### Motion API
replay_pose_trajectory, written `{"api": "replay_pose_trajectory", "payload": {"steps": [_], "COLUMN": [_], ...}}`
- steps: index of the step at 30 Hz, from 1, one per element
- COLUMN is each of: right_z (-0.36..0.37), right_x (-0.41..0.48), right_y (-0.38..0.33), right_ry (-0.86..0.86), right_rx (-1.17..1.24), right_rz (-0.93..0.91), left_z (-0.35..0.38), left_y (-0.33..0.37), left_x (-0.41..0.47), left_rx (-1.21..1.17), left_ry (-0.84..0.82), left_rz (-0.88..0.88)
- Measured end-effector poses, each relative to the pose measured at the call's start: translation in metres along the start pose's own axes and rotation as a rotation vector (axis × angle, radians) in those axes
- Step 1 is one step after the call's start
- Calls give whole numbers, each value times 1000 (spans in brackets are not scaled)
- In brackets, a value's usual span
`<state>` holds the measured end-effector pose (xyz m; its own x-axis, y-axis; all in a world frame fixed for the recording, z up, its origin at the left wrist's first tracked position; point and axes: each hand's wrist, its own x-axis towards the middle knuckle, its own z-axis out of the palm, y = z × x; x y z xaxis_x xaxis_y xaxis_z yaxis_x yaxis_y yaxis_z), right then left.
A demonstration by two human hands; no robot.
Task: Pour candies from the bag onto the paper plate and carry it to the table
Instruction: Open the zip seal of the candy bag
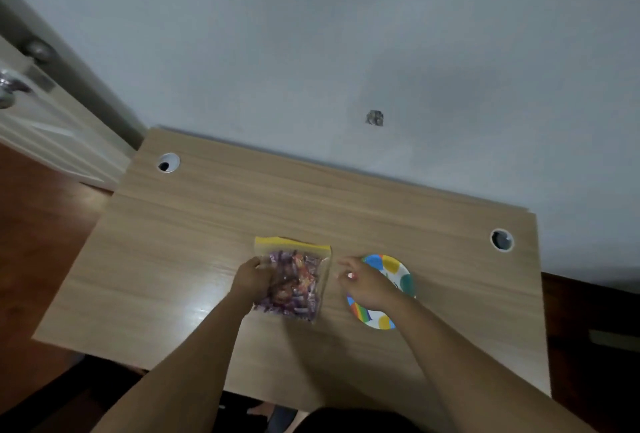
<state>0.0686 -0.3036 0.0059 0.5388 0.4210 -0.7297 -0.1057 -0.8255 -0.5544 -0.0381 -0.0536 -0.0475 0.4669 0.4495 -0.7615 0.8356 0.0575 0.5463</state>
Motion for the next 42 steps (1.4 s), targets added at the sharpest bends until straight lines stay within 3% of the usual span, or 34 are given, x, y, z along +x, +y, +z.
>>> {"api": "replay_pose_trajectory", "payload": {"steps": [2, 8, 15, 21, 25, 29, 32, 35, 42], "right_z": [-6, -19, -17, -8, -1, 2, -2, -3, -3], "right_x": [-1, -8, -30, -50, -63, -75, -85, -93, -111], "right_y": [0, -7, -11, -7, -12, -17, -20, -19, -16], "right_ry": [43, 115, -58, -10, -11, -38, -37, -3, 36], "right_rx": [-33, -140, -123, -47, 50, 150, 210, 209, 151], "right_rz": [-60, -259, -240, -262, -241, -221, -221, -244, -262], "left_z": [1, 2, 0, 2, 6, 14, 20, 28, 43], "left_y": [-2, -9, -7, -18, -22, -10, 5, 13, 17], "left_x": [-6, -25, -56, -78, -94, -124, -150, -171, -184], "left_rx": [-69, 121, 123, 103, 79, -93, -312, -385, -509], "left_ry": [-77, -50, -127, -68, 69, 287, 40, -217, -271], "left_rz": [55, 473, 623, 614, 582, 525, 374, 274, 273]}}
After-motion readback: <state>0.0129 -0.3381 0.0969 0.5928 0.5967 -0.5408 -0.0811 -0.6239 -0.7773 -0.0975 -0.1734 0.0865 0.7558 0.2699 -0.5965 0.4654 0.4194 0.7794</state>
